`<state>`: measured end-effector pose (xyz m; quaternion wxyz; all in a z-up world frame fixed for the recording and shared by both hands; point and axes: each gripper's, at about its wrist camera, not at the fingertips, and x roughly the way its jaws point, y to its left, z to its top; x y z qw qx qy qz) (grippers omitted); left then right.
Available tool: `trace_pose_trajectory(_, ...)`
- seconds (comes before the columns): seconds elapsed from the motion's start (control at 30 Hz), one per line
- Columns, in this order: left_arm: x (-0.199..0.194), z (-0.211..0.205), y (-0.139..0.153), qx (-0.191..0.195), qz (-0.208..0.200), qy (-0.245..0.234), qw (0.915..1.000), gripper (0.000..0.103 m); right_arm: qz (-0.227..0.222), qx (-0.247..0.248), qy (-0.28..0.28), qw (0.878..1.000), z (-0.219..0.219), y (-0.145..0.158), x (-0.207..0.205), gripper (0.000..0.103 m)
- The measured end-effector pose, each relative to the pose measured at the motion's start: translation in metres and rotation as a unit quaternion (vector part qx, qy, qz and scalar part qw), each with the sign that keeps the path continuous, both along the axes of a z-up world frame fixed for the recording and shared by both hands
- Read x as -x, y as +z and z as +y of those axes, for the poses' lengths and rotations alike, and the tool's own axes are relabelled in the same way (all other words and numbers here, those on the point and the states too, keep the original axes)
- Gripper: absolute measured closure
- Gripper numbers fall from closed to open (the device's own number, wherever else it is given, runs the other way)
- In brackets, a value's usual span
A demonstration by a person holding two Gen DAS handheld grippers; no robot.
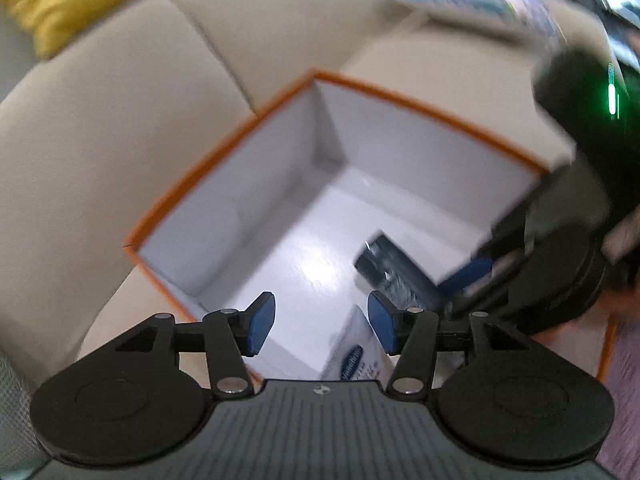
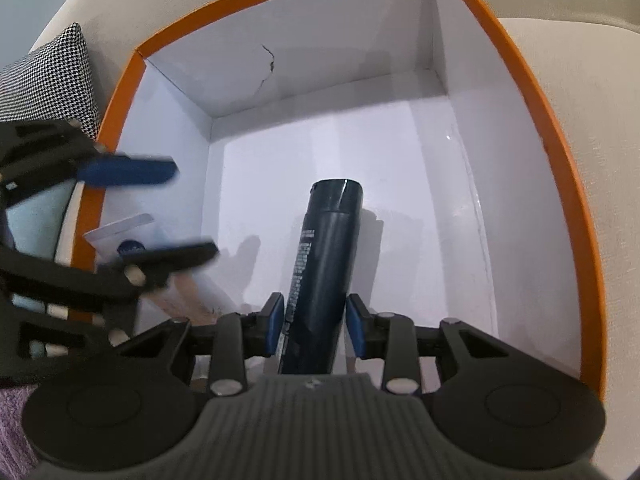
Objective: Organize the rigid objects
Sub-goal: 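Open the right tool to drop the spray can while the left tool releases the tube, then withdraw both tools from the box back toward the remaining items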
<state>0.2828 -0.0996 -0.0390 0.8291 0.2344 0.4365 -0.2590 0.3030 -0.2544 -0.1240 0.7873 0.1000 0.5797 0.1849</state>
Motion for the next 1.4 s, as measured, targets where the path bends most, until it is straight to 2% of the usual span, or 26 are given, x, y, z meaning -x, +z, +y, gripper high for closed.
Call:
trace_pose_trajectory(0.07,0.0,0.011,0.014,0.041,-0.011,0.046,0.9981,0.042,-0.006,0.008,0.007,1.0,0.003,0.0,0.002,0.066)
trace_pose_trajectory(0.2,0.011,0.035,0.036,0.092,-0.039,0.133,0.9861,0.055,-0.02,0.02,0.03,0.999,0.015,0.001,0.005,0.068)
trace_pose_trajectory(0.27,0.016,0.047,0.04,0.117,-0.031,0.164,0.9789,0.055,-0.023,0.019,0.045,0.999,0.021,0.002,0.007,0.07)
trace_pose_trajectory(0.33,0.022,0.057,0.039,0.13,-0.012,0.186,0.9739,0.055,-0.033,0.041,0.055,0.997,0.029,0.004,0.009,0.069)
trace_pose_trajectory(0.4,0.03,0.064,0.034,0.139,-0.005,0.202,0.9696,0.055,-0.055,0.063,0.07,0.994,0.035,0.011,0.013,0.06)
trace_pose_trajectory(0.5,0.041,0.075,0.024,0.149,0.005,0.234,0.9608,0.055,-0.074,0.075,0.091,0.99,0.04,0.021,0.022,0.058)
trace_pose_trajectory(0.63,0.053,0.091,0.012,0.198,0.036,0.274,0.9405,0.055,-0.082,0.071,0.114,0.988,0.041,0.03,0.036,0.058)
trace_pose_trajectory(0.73,0.056,0.097,0.008,0.225,0.046,0.292,0.9284,0.055,-0.098,0.055,0.14,0.984,0.047,0.035,0.046,0.058)
trace_pose_trajectory(0.83,0.053,0.096,0.009,0.229,0.043,0.298,0.9257,0.055,-0.117,0.052,0.152,0.98,0.059,0.037,0.045,0.058)
trace_pose_trajectory(0.93,0.053,0.098,0.012,0.238,0.037,0.301,0.9228,0.055,-0.121,0.048,0.139,0.982,0.069,0.035,0.037,0.059)
trace_pose_trajectory(1.07,0.044,0.098,0.007,0.237,0.04,0.309,0.9201,0.055,-0.098,0.024,0.114,0.988,0.075,0.025,0.018,0.066)
trace_pose_trajectory(1.2,0.039,0.101,0.002,0.243,0.053,0.318,0.915,0.065,-0.071,0.021,0.102,0.992,0.078,0.014,0.008,0.077)
trace_pose_trajectory(1.27,0.036,0.103,-0.001,0.247,0.059,0.324,0.9116,0.069,-0.054,0.02,0.1,0.993,0.079,0.006,0.004,0.079)
trace_pose_trajectory(1.4,0.035,0.109,-0.003,0.262,0.067,0.332,0.9034,0.069,-0.043,0.017,0.101,0.994,0.081,0.004,0.002,0.077)
